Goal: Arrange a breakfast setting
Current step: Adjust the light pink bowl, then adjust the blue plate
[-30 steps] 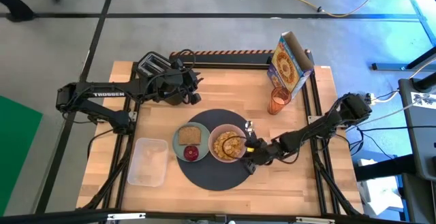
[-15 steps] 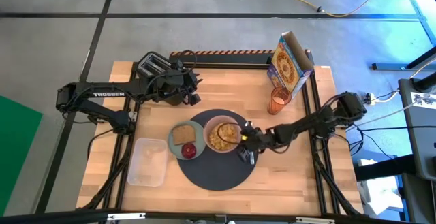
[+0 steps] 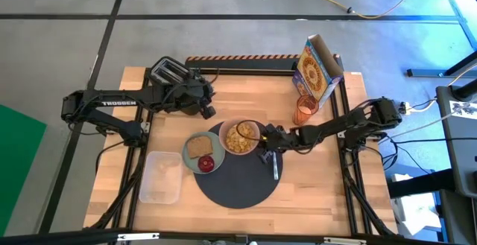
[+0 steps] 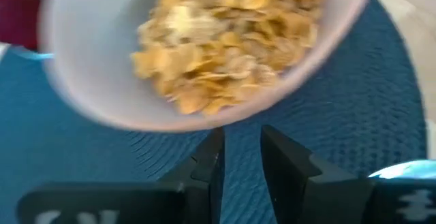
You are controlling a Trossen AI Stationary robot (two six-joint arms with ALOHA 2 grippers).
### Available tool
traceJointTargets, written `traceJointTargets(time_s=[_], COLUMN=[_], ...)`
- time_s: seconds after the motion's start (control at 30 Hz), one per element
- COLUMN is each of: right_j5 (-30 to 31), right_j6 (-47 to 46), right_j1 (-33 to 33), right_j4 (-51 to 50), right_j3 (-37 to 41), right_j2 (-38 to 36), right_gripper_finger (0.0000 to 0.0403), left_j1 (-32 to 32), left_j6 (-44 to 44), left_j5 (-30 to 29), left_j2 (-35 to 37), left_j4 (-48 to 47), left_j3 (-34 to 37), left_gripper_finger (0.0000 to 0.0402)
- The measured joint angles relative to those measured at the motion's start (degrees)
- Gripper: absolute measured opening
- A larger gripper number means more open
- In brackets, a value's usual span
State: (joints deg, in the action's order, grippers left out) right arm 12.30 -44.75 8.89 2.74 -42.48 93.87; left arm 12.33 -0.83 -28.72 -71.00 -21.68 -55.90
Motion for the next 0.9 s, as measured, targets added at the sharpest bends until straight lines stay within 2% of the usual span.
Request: traceJointTargets(time_s=[0.23,0.37,0.6,0.8,0.9], right_j5=[0.16,2.52,8.70,11.73,13.95], right_j6=[7.20,10.62,11.23,12.13,14.10], right_j1=[3.86,5.96,9.84,10.55,10.46], right_j4=[-1.27,-2.21,-10.67,-14.66,-15.01], right_j3=[0.00,0.00,0.00,0.00,0.00], right_j2=[-7.83,-12.07,-16.83,-19.74,-21.16], right_gripper_finger=[0.0083,0.0083,0.0083,0.0083,0.0083], left_j1=[0.03,0.02,-1.86,-4.36,-5.56], left_j6=[19.78,28.14,34.41,39.72,42.05], left_j5=[5.68,6.10,18.10,23.73,24.73], left_j2=[-1.14,-3.54,-9.57,-10.47,-10.45], left_j4=[-25.14,-32.92,-32.45,-32.74,-32.46], left_j3=[0.02,0.27,8.23,13.15,14.15], left_gripper_finger=[0.0095,0.0095,0.0095,0.0095,0.0095])
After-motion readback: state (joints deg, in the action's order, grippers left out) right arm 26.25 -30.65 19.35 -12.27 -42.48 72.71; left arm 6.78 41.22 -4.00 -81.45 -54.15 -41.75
